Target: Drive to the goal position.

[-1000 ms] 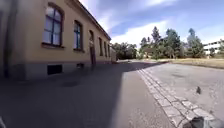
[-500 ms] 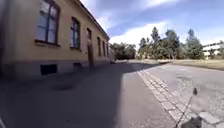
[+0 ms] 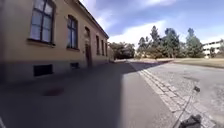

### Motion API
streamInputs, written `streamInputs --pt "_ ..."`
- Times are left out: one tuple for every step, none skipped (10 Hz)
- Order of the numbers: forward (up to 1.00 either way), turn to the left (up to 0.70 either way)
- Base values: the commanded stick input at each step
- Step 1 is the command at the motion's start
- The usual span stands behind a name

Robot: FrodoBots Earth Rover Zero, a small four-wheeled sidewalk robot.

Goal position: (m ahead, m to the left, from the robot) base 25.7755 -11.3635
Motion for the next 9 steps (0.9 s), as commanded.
streamInputs --pt "0.7 0.0" --pt "0.7 0.0" --pt "0.7 0.0" --pt "0.7 0.0" --pt "0.7 0.0" --pt "0.7 0.0" --pt "0.7 0.0" --pt "0.7 0.0" --pt "0.7 0.0"
